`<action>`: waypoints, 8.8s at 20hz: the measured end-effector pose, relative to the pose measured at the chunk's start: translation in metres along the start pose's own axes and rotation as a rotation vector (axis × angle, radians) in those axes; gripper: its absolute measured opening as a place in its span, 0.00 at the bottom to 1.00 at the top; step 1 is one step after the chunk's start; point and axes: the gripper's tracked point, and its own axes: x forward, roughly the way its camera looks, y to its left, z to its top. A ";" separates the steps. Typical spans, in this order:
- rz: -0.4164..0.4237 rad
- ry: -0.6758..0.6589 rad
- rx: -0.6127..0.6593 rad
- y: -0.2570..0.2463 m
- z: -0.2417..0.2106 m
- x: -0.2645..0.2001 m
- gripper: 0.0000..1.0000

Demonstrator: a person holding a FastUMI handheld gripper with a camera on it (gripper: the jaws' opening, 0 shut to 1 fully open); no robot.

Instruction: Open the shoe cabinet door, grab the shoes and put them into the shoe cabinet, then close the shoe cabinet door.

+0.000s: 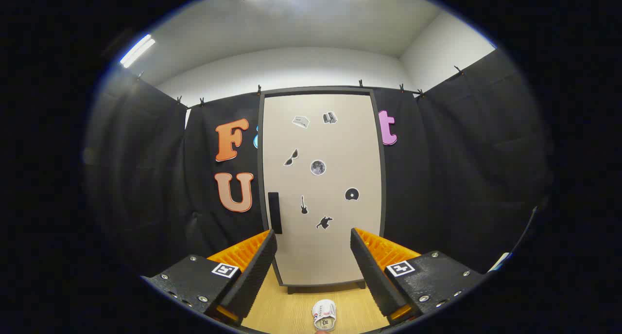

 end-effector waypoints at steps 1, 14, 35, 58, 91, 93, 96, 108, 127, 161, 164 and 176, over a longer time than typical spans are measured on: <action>0.000 -0.001 0.001 0.001 -0.001 0.000 0.95; 0.003 0.005 -0.008 0.004 -0.003 0.002 0.95; 0.011 0.004 -0.029 0.027 -0.007 0.032 0.95; 0.028 0.118 -0.038 0.119 -0.079 0.276 0.72; 0.043 0.121 0.015 -0.024 -0.059 0.076 0.28; 0.035 0.129 0.018 -0.036 -0.060 0.066 0.28; 0.000 0.127 0.035 -0.067 -0.056 0.051 0.28; -0.097 0.141 0.048 -0.228 -0.060 0.013 0.22; -0.146 0.147 0.018 -0.261 -0.056 -0.023 0.52; 0.014 0.010 -0.077 0.019 -0.025 0.002 0.93; 0.023 0.080 -0.086 0.017 -0.081 0.005 0.93; 0.027 0.566 0.030 0.005 -0.371 0.014 0.94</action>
